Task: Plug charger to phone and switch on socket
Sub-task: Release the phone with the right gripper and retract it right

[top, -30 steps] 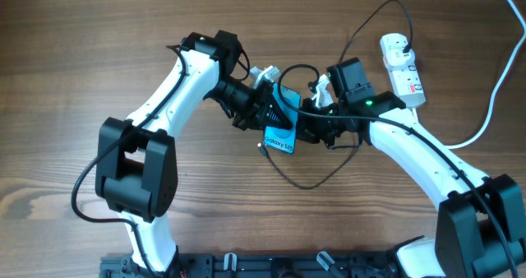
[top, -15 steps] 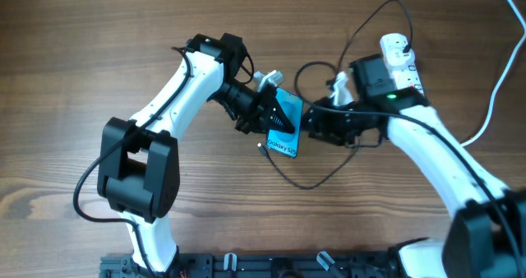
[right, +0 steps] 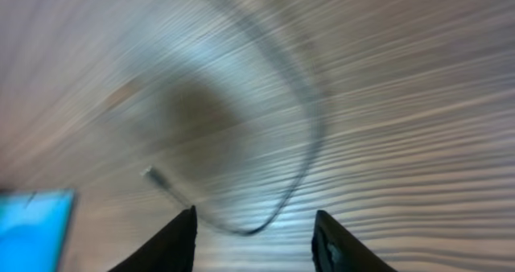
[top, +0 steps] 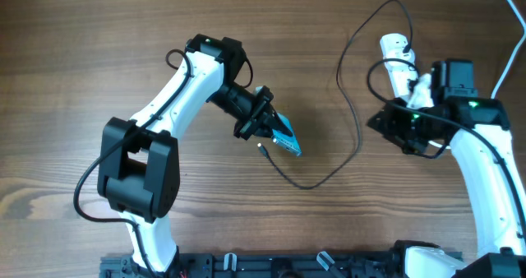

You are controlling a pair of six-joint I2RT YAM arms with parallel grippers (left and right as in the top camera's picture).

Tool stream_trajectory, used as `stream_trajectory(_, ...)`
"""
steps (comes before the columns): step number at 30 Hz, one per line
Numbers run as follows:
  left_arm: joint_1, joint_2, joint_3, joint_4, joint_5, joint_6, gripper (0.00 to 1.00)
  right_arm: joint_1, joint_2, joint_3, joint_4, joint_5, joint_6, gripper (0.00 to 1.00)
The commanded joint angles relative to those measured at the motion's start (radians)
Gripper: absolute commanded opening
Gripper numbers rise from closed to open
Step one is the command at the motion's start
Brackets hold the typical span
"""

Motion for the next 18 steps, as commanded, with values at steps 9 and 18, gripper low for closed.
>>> stream_trajectory(9, -0.019, -0.001, -0.002, -0.235, 0.125, -0.047, 0.04, -0.048, -0.008, 0.012, -0.051, 0.417, 0.009, 1.00)
stream_trajectory(18, -0.107, -0.061, -0.002, -0.235, 0.278, -0.047, 0.04, -0.048, -0.008, 0.012, -0.005, 0.457, 0.006, 1.00)
